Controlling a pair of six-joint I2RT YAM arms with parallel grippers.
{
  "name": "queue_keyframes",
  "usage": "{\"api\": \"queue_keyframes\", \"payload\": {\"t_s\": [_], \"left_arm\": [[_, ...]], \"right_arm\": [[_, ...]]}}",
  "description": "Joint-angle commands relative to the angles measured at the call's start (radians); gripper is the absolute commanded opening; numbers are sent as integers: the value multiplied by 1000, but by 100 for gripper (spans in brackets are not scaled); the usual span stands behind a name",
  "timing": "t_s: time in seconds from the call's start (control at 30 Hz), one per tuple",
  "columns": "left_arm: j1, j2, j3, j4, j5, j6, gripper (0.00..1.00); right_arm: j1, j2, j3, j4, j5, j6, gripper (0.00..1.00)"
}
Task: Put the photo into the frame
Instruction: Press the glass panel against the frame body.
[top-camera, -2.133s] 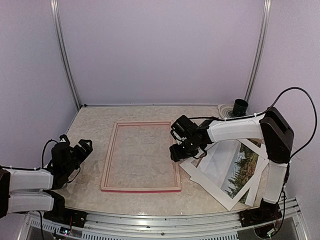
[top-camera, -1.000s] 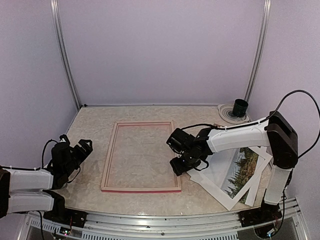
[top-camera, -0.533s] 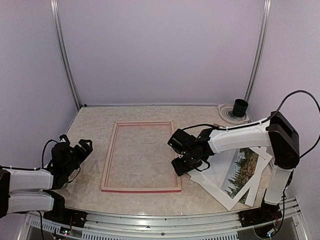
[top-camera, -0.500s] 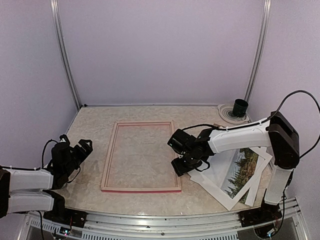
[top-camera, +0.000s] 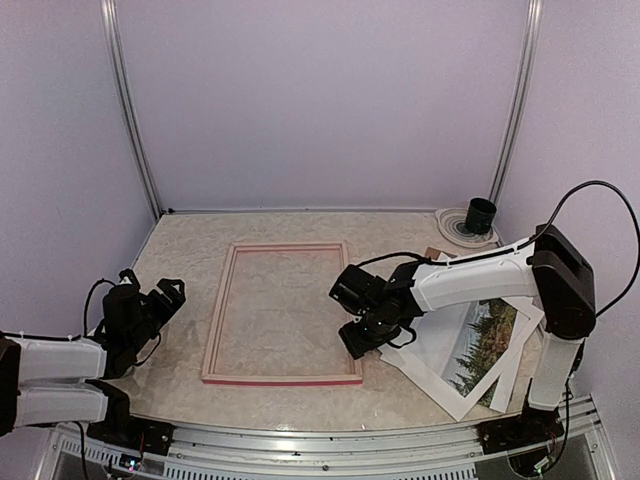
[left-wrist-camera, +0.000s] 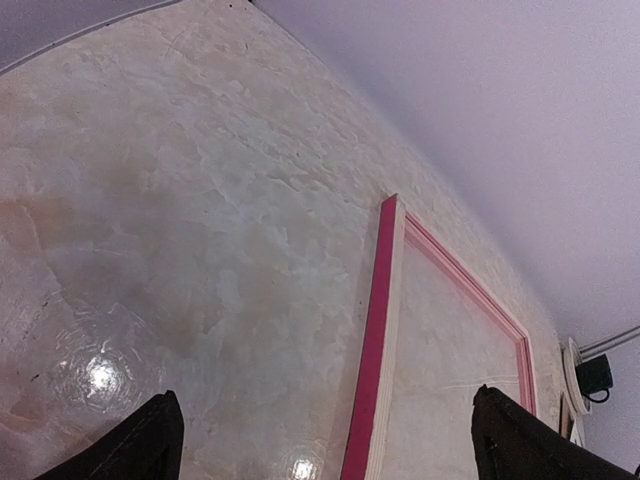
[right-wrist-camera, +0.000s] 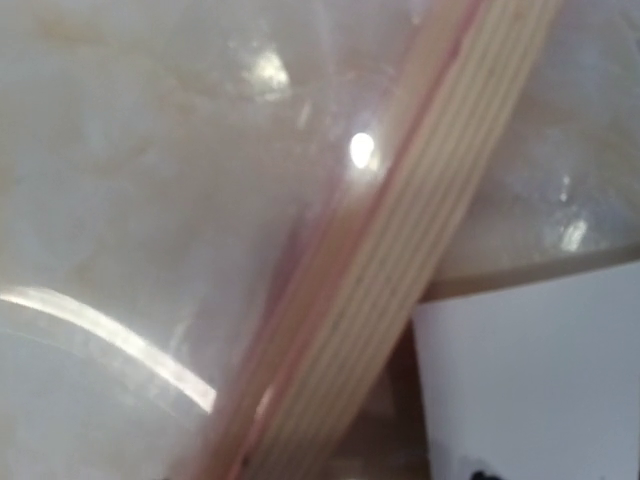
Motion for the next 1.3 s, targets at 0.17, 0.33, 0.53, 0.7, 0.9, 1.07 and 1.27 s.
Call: {"api": "queue_keyframes", "payload": {"t_s": [0.17, 0.33, 0.53, 0.7, 0.9, 1.07, 1.27], "left_arm": [[-6, 3, 27, 20, 0, 10, 99], [-4, 3, 27, 19, 0, 11, 99], [-3, -5, 27, 17, 2, 10, 99], [-4, -5, 27, 17, 5, 8, 99], [-3, -10, 26, 17, 5, 10, 99], [-3, -11, 26, 15, 6, 11, 99], [-4, -14, 26, 15, 6, 10, 99]], "right_arm": [[10, 36, 8, -20, 15, 3, 64], [11, 50, 10, -21, 10, -3, 64], [13, 0, 20, -18, -1, -12, 64], [8, -47, 84, -30, 44, -31, 64], [-24, -26, 165, -54, 103, -54, 65], [-55, 7, 180, -38, 104, -67, 65], [-101, 62, 172, -5, 119, -73, 65]]}}
